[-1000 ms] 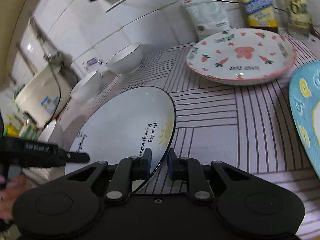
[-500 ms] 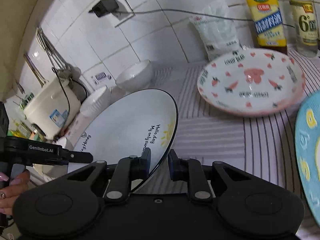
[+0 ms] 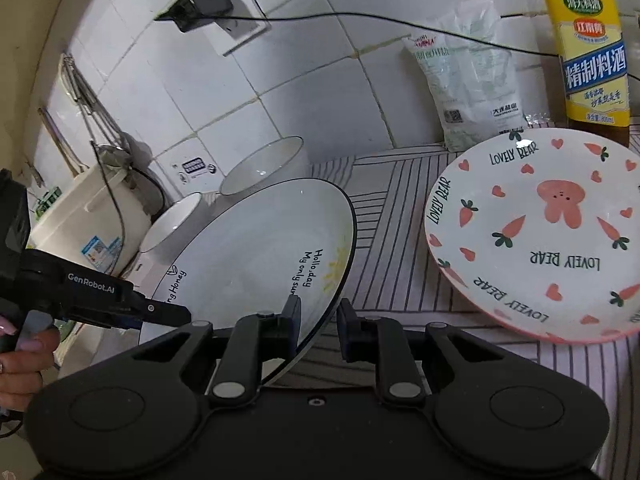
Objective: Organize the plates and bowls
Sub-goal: 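Grasp the white plate rim with the right gripper while the left gripper grips it too, then lower the white plate beside the bowls and open both grippers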
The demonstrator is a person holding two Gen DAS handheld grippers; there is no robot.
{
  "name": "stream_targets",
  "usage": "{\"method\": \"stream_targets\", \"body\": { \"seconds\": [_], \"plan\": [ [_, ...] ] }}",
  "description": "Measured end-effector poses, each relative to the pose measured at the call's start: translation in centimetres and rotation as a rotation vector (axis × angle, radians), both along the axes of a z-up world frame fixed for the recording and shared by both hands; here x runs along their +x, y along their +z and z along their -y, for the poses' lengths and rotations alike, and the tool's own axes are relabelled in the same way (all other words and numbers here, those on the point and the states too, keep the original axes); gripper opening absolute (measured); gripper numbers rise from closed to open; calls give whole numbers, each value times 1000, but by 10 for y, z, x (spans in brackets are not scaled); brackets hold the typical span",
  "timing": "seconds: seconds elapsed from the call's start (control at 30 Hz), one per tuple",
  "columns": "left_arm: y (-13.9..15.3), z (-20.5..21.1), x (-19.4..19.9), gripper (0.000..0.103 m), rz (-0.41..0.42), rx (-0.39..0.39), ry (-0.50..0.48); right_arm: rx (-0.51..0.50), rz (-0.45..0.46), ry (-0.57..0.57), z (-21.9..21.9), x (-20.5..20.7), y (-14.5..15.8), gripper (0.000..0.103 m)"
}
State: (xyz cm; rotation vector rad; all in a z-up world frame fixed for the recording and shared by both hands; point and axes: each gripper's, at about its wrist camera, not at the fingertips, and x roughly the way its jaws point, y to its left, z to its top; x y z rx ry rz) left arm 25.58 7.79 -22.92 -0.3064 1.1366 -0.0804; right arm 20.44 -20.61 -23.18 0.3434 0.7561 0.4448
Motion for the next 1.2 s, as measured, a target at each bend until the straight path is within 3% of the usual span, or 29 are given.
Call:
{"method": "stream_targets", "body": {
  "seconds": [0.4, 0.43, 0.57, 0.77, 1.03, 1.2],
  "plan": [
    [-10, 3, 18, 26, -25, 42, -4, -58, -35, -31, -15, 11, -17, 23],
    [-9, 5, 18, 26, -77, 11, -27, -56, -38, -35, -15, 11, -17, 23],
    [0, 12, 15, 29, -78, 73, -28, -116, -38, -24, -22, 10, -13, 27],
    [31, 11, -5, 39, -43, 133, -64, -192, 16, 4, -21, -20, 11, 30],
    [68, 30, -41, 41, -7, 142, -157, -242, 103, -25, 2, -78, 55, 32],
    [90, 55, -67, 41, 24, 135, -231, -279, 150, -68, 29, -115, 83, 43]
  ]
}}
